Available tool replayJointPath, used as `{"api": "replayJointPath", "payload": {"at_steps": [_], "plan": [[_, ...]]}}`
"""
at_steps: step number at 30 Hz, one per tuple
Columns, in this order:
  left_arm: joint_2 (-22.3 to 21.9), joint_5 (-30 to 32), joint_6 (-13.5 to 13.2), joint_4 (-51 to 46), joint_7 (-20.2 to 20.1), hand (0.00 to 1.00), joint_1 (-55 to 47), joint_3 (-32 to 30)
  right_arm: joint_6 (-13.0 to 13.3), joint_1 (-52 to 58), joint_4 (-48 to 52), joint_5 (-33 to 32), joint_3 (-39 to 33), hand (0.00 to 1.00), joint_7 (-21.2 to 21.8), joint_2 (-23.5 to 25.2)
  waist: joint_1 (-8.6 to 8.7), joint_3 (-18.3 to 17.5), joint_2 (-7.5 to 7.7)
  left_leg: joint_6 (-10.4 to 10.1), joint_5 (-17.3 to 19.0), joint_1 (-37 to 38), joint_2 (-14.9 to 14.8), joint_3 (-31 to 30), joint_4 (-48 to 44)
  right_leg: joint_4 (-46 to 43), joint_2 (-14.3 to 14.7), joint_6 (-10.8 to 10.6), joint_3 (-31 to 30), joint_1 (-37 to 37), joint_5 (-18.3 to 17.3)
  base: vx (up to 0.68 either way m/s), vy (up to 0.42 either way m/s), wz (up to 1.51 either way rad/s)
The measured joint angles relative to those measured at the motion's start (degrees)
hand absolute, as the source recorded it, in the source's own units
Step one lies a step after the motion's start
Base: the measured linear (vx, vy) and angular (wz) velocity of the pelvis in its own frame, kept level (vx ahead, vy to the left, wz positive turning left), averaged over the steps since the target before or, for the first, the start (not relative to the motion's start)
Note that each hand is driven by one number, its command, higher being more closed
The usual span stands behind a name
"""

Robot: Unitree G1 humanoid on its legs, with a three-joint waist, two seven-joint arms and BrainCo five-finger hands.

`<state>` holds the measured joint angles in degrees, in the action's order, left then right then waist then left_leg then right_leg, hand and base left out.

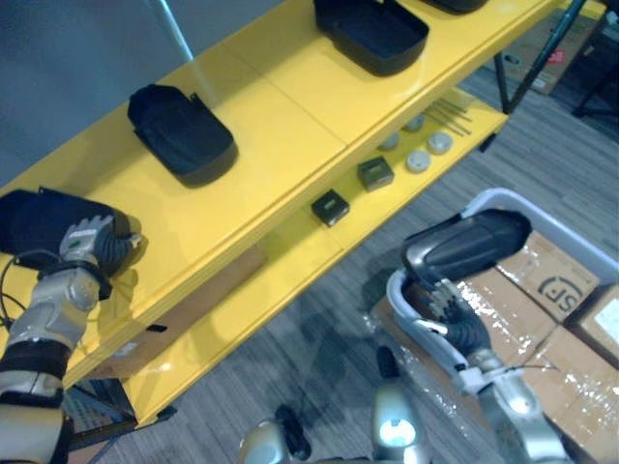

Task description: Walk over and take plastic housings, then place them on the shelf

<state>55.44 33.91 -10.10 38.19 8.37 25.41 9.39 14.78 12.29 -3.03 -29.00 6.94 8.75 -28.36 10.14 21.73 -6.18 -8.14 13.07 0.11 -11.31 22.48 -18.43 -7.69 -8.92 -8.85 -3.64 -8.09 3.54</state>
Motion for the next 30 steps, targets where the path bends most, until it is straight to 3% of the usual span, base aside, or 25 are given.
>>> {"api": "replayJointPath", "payload": {"at_steps": [5, 8, 21, 30], "plan": [[2.72, 0.91, -4.00, -1.58, 0.27, 1.00, -1.30, 0.86, 0.03, 0.16, -0.48, -0.08, 0.48, 0.00, 0.01, -0.72, -0.12, -0.23, -0.75, 0.02, -0.01, -0.03, 0.12, -0.07, 0.27, 0.20, -0.11, -0.06, 0.04, 0.10, 0.04, 0.00, 0.000, 0.00], [3.26, 0.86, -4.81, -1.56, 0.06, 1.00, -1.90, 0.86, 0.03, 0.26, -0.51, -1.16, 1.11, 0.00, 0.03, -1.59, -0.05, -0.30, -0.91, 0.06, -0.06, -0.02, 0.14, -0.06, 0.33, 0.27, -0.12, -0.15, 0.04, 0.10, 0.10, 0.00, 0.000, 0.00], [5.11, -2.42, -6.41, -1.00, -7.24, 1.00, -5.34, 0.94, -0.01, 0.42, -0.54, -1.85, 1.13, 0.00, 0.01, -1.88, -0.03, -0.56, -1.27, 0.06, -0.09, -0.08, 0.06, -0.46, 0.10, 1.68, -0.13, -0.23, 0.46, 1.06, 0.69, 0.00, 0.013, 0.01], [4.89, -2.30, -6.50, 1.30, -7.49, 1.00, -5.34, 0.94, -0.07, 0.23, -0.53, -1.85, 0.98, 0.00, 0.80, -1.90, 0.10, -0.59, -1.19, 0.05, -0.05, -0.17, -0.02, -0.21, -0.14, 2.06, -0.07, -0.22, 0.27, 1.08, 1.19, -0.03, 0.024, -0.02]]}}
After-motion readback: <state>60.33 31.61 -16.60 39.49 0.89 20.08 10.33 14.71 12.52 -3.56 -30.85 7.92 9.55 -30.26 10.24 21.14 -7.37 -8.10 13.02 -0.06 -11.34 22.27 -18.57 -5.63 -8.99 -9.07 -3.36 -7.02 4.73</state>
